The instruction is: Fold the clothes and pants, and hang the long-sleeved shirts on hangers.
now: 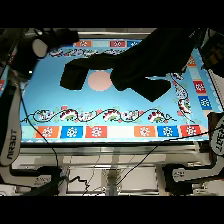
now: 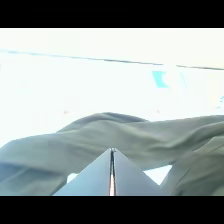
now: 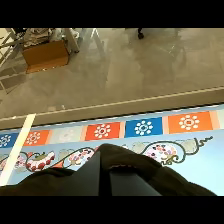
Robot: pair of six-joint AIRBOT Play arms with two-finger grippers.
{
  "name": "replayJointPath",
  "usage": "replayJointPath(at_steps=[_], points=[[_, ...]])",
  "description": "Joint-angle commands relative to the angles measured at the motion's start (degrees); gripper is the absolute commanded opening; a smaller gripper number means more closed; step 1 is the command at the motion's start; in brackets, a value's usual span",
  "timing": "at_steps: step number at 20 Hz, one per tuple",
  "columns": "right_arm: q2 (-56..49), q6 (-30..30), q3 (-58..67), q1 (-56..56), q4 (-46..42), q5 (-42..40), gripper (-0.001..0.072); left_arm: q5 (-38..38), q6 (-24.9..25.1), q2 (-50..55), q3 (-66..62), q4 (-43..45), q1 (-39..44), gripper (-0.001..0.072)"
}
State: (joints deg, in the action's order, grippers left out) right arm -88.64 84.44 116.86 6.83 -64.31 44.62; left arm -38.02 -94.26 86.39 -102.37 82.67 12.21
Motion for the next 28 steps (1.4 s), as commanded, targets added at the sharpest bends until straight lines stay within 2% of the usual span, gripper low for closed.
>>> replayJointPath(at_steps=[1, 2, 5, 6, 7, 10, 13, 16, 20, 21, 24, 28], points=[[0.0, 0.3, 0.0, -0.1, 0.2, 1.6, 0.0025, -12.0, 0.2, -1.7, 0.2, -3.1, -0.1, 0.0013], [0.0, 0.3, 0.0, -0.2, 0.5, 2.1, 0.0025, -14.8, 0.5, 0.3, 0.7, -9.5, 1.5, 0.0013], [0.0, 0.3, 0.0, -0.2, 1.2, 2.7, 0.0025, -13.9, 5.9, 8.8, 1.7, -24.1, 10.1, 0.0019], [0.0, 0.3, 0.0, -0.2, 1.2, 3.0, 0.0026, -12.6, 7.2, 12.3, 1.7, -27.0, 13.7, 0.0214], [0.0, 0.3, 0.0, -0.2, 1.2, 3.4, 0.0026, -11.5, 7.8, 15.7, 1.7, -29.4, 17.5, 0.0720], [0.0, 0.3, 0.0, -0.2, 1.1, 4.6, 0.0026, -5.5, 8.8, 23.7, 1.6, -34.2, 26.8, 0.0707], [0.0, 0.3, 0.0, -0.3, 2.3, 9.3, 0.0026, 0.6, 8.7, 28.7, 1.4, -37.6, 32.0, 0.0700], [0.0, 0.3, -0.2, -2.7, 2.9, 15.2, 0.0025, 1.0, 7.2, 32.5, -0.3, -41.2, 32.7, 0.0697], [0.2, 0.3, -0.4, -10.5, 0.9, 14.4, 0.0025, 5.6, 7.2, 35.6, -3.1, -45.1, 32.6, 0.0697], [0.3, 0.3, -0.9, -12.1, -0.5, 13.4, 0.0025, 7.4, 6.4, 36.3, -3.7, -45.1, 32.6, 0.0696], [0.3, 0.3, -1.4, -14.1, 0.4, 13.2, 0.0025, 11.5, -0.7, 38.8, -6.5, -45.1, 32.8, 0.0696], [1.5, 0.3, -1.4, -14.4, 2.8, 13.2, 0.0026, 11.5, -6.1, 44.4, -13.8, -45.1, 32.9, 0.0686]])
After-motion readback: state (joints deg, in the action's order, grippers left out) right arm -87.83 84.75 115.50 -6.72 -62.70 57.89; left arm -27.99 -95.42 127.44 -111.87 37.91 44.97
